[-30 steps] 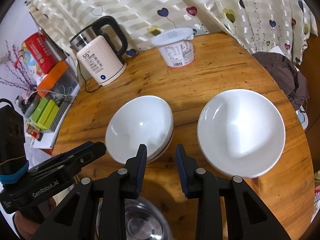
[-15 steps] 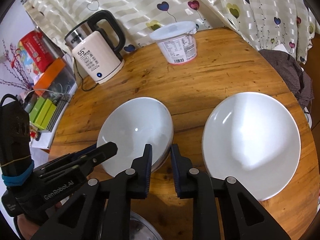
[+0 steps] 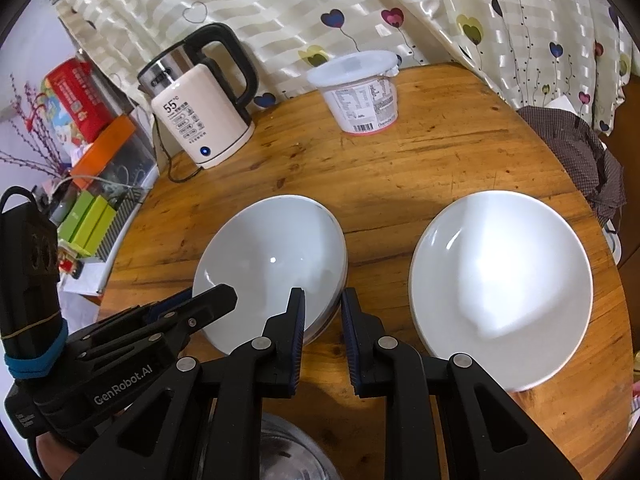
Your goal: Organize plates and bowls
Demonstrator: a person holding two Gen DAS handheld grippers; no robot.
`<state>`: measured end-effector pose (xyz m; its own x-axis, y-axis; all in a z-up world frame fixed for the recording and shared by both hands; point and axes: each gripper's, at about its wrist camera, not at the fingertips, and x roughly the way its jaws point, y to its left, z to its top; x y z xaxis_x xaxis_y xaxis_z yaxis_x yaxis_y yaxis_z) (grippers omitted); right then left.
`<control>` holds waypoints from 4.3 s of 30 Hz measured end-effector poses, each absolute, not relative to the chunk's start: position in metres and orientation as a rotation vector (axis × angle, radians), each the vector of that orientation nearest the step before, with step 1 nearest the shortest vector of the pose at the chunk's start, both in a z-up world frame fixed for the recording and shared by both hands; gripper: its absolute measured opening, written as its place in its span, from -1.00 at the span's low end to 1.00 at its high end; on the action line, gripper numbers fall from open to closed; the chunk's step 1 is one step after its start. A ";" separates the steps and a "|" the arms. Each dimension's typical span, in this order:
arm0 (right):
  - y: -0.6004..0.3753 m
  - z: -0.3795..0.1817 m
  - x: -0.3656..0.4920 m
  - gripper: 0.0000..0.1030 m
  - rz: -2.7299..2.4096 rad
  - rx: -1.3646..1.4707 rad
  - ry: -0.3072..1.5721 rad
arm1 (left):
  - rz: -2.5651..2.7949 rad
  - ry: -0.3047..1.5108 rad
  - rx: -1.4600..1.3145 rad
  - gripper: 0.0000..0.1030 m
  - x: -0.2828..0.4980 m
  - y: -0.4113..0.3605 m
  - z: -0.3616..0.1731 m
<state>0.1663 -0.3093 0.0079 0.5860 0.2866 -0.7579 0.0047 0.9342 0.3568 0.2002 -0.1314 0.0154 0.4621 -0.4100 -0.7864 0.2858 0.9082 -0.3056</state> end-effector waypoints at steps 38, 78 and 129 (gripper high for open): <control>-0.283 0.034 0.039 -0.64 0.168 0.295 0.934 | -0.451 0.983 -0.107 -0.42 0.073 -0.112 0.036; -0.283 0.008 0.027 -0.53 0.159 0.258 1.007 | -0.443 1.030 -0.040 -0.39 0.056 -0.126 0.019; -0.393 0.030 0.060 -0.36 -0.052 0.380 0.891 | -0.609 0.979 -0.038 -0.39 0.130 -0.190 0.052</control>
<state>0.0595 -0.3929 0.0302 0.6320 0.1123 -0.7668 0.2003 0.9322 0.3016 0.1304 -0.1901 0.0522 0.4057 -0.4989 -0.7658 0.4656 0.8338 -0.2966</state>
